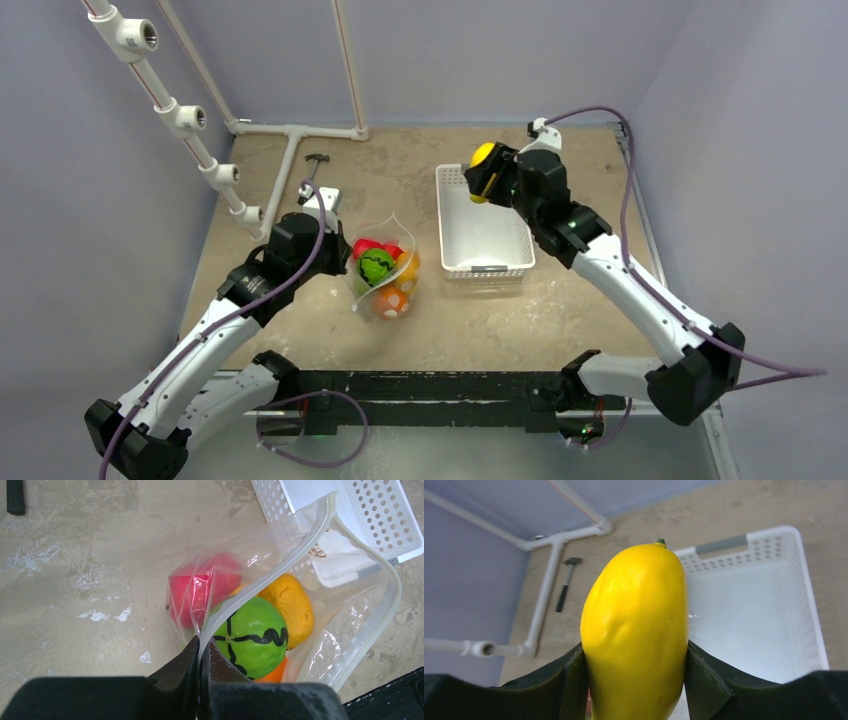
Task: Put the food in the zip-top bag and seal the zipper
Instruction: Place the fake fruit in the zipper food storage bag.
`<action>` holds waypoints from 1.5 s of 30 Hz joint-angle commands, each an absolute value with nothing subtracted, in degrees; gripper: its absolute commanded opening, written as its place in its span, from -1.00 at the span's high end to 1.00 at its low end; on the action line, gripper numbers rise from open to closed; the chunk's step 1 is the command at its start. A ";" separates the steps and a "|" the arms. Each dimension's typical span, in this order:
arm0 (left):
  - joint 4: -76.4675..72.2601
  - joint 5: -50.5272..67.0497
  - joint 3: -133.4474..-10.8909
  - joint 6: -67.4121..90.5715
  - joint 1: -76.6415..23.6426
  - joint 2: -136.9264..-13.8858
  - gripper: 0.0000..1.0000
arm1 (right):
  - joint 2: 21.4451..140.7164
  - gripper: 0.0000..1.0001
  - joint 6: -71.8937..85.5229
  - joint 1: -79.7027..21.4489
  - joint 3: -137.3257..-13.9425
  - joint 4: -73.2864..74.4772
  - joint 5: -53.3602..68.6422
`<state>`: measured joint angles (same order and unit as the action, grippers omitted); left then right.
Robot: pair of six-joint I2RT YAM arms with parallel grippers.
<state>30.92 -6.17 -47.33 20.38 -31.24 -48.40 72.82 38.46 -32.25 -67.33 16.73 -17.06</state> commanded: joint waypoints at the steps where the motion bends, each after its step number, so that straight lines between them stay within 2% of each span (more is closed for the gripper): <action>1: 29.35 -6.41 -47.36 20.05 -30.85 -48.18 1.00 | 69.63 1.00 31.44 -32.39 -68.28 10.15 -6.68; 10: 29.29 -6.42 -47.30 20.05 -30.85 -48.00 1.00 | 65.62 1.00 25.25 -33.14 -67.59 6.25 8.01; 18: 29.35 -6.26 -47.32 20.04 -30.88 -48.20 1.00 | 64.63 1.00 21.66 -35.96 -69.02 6.69 16.26; 26: 29.27 -6.05 -47.34 19.98 -30.92 -48.01 1.00 | 71.13 1.00 21.18 -48.63 -73.03 9.41 10.88; 35: 29.26 -5.86 -47.26 19.97 -30.86 -47.99 1.00 | 78.12 1.00 20.35 -55.62 -75.43 11.68 6.26; 45: 29.25 -5.73 -47.23 19.86 -30.92 -47.81 1.00 | 83.93 1.00 20.12 -58.52 -76.39 14.15 1.23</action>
